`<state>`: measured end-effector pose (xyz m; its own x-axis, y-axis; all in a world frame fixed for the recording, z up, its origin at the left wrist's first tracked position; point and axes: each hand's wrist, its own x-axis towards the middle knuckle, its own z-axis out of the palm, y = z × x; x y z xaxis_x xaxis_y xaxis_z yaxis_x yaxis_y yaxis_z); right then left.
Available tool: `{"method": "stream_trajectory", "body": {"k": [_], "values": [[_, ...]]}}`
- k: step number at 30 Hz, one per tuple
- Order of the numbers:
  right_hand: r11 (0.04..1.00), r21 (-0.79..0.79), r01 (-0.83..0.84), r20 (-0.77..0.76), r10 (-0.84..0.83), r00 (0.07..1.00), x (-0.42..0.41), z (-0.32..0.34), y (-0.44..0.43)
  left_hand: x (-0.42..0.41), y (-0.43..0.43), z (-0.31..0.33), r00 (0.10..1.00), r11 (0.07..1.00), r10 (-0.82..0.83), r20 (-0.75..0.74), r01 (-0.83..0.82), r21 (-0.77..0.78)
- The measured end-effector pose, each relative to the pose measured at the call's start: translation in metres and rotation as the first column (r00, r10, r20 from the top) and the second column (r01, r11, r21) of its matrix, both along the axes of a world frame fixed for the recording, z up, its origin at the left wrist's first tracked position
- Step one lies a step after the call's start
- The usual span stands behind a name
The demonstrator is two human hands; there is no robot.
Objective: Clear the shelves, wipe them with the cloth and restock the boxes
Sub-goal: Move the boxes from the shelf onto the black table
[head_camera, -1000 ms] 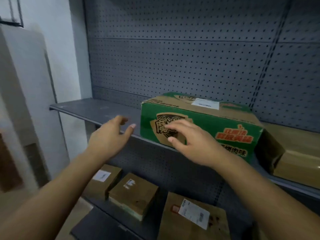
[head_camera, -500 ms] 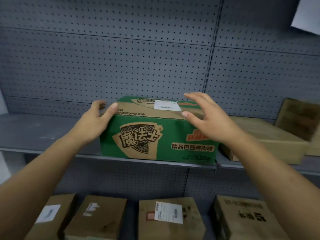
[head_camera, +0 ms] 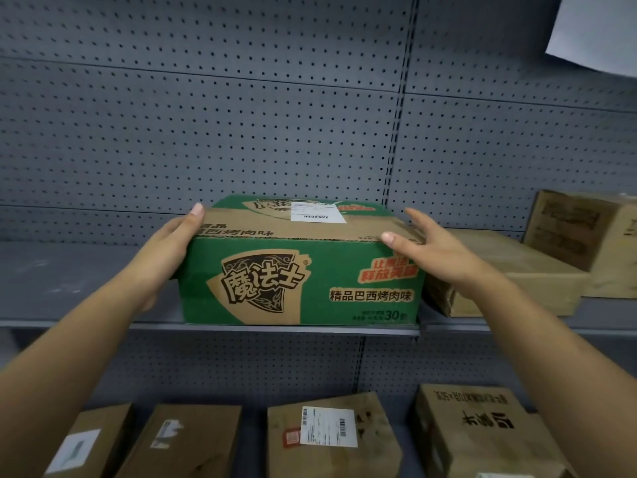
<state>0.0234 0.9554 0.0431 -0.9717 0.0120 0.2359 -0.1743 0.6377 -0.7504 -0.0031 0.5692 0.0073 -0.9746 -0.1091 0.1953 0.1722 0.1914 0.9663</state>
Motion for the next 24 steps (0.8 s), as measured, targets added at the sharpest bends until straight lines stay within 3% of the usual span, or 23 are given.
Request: {"method": "stream_trajectory", "body": {"k": [8,16,24], "values": [[0.939,-0.344,0.014,0.180,0.052,0.982,-0.017,-0.009,0.006,0.006,0.015,-0.003,0.993,0.985,-0.047,0.111,0.028,0.172],[0.905,-0.419,-0.071,0.243,0.187,0.952,-0.019,-0.011,0.014,0.011,0.015,-0.008,0.991,0.983,-0.093,0.096,0.076,0.166],[0.870,-0.482,-0.105,0.257,0.255,0.932,-0.018,-0.026,0.019,0.010,0.010,-0.020,0.981,0.962,-0.193,-0.010,0.191,0.195]]}}
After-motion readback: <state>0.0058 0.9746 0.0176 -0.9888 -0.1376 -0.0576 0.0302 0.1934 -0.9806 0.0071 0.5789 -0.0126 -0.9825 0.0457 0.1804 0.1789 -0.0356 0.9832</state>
